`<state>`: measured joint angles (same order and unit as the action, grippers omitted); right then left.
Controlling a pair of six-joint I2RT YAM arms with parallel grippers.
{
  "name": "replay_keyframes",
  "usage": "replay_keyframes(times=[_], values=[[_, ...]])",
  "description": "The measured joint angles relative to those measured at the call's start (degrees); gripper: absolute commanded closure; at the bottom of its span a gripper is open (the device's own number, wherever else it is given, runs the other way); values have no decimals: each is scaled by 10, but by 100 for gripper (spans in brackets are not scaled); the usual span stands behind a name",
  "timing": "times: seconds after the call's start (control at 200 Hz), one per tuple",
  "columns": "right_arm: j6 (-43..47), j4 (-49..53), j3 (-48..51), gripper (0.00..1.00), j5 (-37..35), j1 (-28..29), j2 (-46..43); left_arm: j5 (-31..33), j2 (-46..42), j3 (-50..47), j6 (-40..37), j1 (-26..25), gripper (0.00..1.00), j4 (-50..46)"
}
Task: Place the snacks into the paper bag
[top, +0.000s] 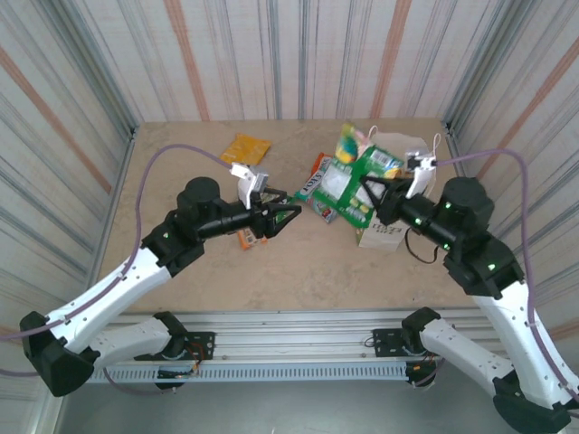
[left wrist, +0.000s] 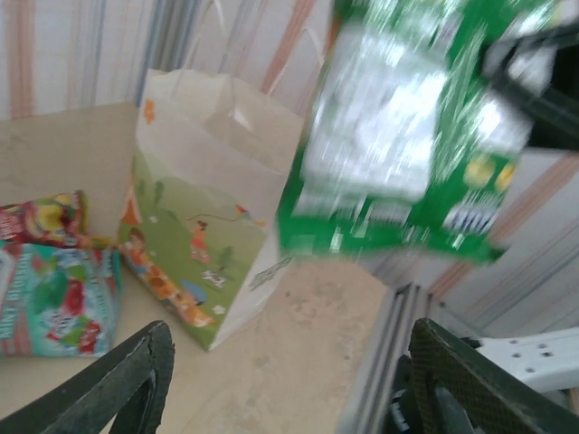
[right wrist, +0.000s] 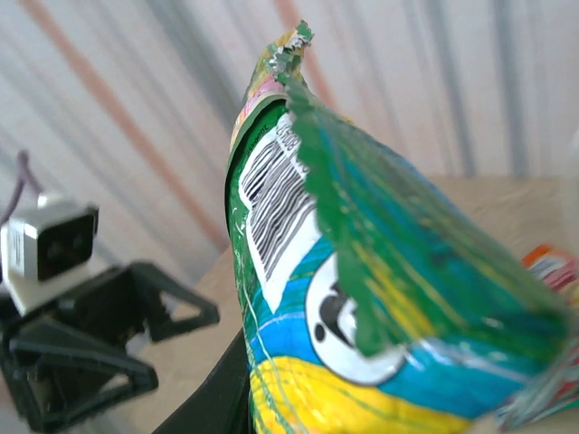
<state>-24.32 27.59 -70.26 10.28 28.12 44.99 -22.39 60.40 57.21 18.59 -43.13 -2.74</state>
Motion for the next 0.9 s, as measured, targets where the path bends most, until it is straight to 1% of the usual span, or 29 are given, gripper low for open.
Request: replay_keyframes(times=[0.185, 0.296, 0.586, 0.777, 0.852, 0.897], values=[[43, 47, -113, 100, -35, -73, 53, 39, 35, 34, -35, 0, 28, -71], [71, 66, -146, 100, -67, -104, 82, 47, 45, 34, -50, 0, 28, -95], [146, 99, -146, 99, -148, -142, 183, 75, 72, 47, -85, 0, 27, -129], [160, 99, -119, 98, -153, -166, 223, 88, 90, 47, -94, 0, 27, -139], [160, 98, -107, 95, -149, -177, 229, 90, 96, 47, -94, 0, 27, -139], [160, 96, -100, 89, -148, -183, 231, 90, 99, 47, -94, 0, 27, -139]])
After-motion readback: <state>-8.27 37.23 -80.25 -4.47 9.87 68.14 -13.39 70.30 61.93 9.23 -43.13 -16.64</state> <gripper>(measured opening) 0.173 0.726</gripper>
